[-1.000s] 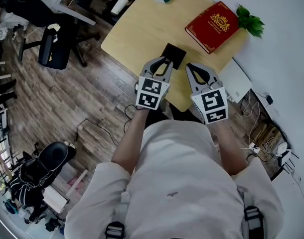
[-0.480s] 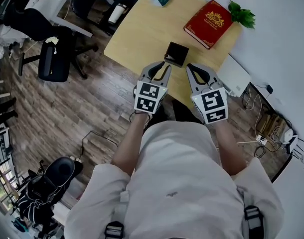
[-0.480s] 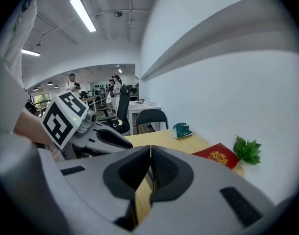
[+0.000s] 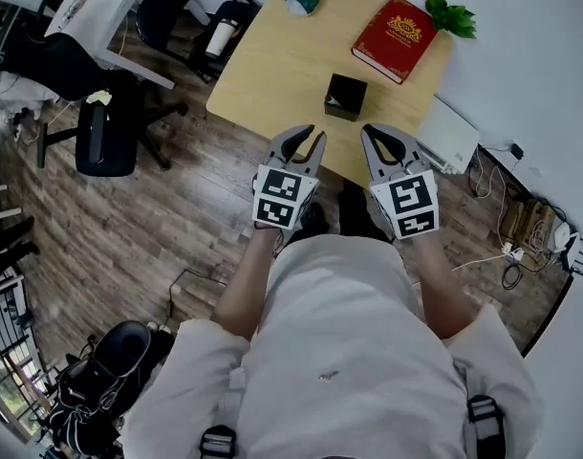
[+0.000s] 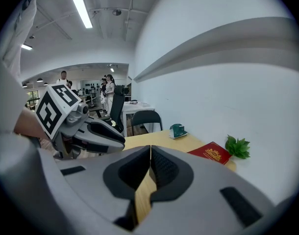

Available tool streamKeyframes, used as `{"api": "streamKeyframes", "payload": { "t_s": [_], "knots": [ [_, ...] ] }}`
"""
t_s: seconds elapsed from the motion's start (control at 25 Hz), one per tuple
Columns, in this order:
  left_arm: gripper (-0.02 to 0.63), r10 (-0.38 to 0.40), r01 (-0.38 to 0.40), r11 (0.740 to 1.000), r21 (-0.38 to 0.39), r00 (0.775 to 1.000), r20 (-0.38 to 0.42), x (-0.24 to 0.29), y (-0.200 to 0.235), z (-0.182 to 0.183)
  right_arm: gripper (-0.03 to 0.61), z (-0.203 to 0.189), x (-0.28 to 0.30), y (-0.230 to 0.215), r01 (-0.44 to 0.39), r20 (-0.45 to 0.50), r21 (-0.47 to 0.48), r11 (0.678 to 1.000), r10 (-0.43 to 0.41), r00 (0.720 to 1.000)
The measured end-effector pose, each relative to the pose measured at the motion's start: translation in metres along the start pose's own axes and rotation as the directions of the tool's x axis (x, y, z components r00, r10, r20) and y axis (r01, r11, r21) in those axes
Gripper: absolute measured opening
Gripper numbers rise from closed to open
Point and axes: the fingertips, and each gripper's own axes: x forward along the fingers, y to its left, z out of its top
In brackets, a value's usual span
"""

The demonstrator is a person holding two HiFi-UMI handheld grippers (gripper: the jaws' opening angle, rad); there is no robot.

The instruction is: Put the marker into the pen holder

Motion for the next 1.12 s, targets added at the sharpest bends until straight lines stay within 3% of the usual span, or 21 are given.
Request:
{"api": "streamKeyframes", "payload": {
  "t_s": [0.64, 1.12],
  "knots": [
    [0.037, -0.077, 0.075, 0.997, 0.031, 0.991, 0.105, -0.066, -0.020, 0.010, 0.003, 0.003, -0.041, 0.050, 0.101, 0.039, 0.007, 0.995, -0.102, 0.994],
    [0.018, -0.110, 0.103, 0.993, 0.049, 0.981, 0.160, -0.098, -0.039, 0.017, 0.000, 0.009, -0.065, 0.072, 0.133, 0.086, 0.007, 0.991, -0.133, 0.987]
  ]
}}
